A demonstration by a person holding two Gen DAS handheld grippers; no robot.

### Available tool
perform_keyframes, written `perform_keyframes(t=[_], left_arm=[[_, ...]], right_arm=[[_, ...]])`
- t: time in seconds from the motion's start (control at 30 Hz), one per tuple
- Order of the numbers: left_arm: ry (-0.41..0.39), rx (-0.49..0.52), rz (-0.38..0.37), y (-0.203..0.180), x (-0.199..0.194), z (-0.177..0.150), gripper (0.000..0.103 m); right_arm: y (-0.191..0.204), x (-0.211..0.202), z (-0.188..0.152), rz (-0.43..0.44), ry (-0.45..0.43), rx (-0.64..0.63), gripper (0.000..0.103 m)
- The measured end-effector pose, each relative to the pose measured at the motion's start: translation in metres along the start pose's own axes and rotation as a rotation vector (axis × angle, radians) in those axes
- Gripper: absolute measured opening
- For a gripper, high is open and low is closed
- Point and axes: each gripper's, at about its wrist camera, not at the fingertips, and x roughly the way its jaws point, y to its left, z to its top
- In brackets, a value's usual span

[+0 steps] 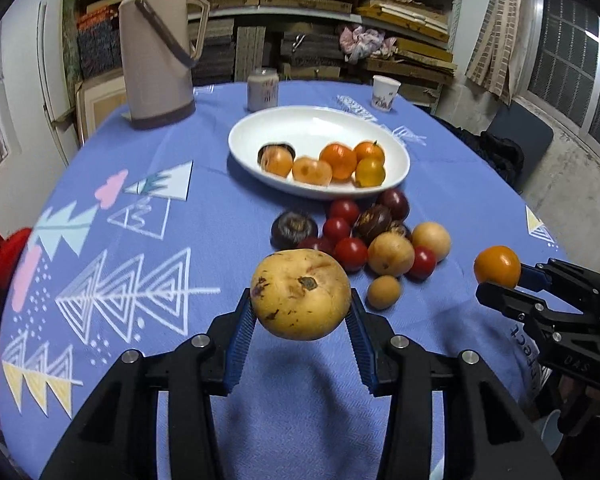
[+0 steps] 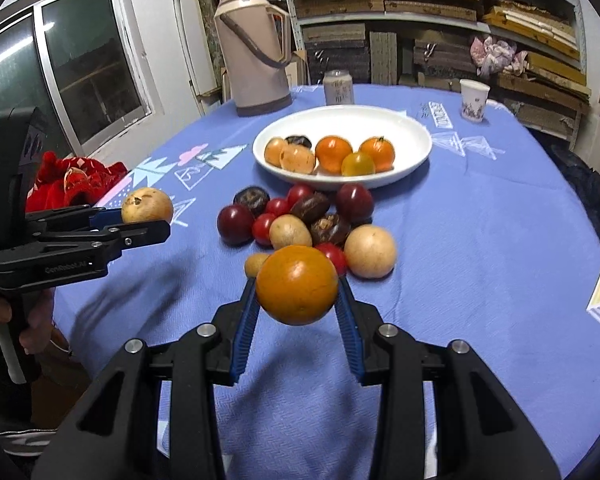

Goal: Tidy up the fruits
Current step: 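Carry both fruits onto the white plate and open both grippers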

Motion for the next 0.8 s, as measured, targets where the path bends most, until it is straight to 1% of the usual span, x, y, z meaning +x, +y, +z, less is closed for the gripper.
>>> perform_keyframes(t=[0.1,0.3,0.43,0.57,0.8], left_arm=[[-0.011,0.018,-0.017,-0.003,-0.003,0.01,0.045],[-0.045,0.044,-0.011,-0.007,-0.001,0.041,0.045],[-0.055,0.048,0.006,-0.008,0.01,0.066,0.045],[-0.056,0.051,0.007,-0.009,0.024,0.087,0.045],[-0.037,0.039,0.026,-0.003,0.06,0.12,0.046]], right_arm=[[-0.004,-0.007,0.01,-0.027,-0.032,-0.004,0.037],[-0.014,-0.011,0.039,-0.054,-0.082,-0.019,0.037],[-0.014,-0.009,0.062,-0.058,-0.11,-0.053,0.037],[-0.018,0.003,0.089,-0.062,-0.124,-0.066,0.037],[-0.031,0.044,0.128,-0.051,-0.094,-0.051,0.037]])
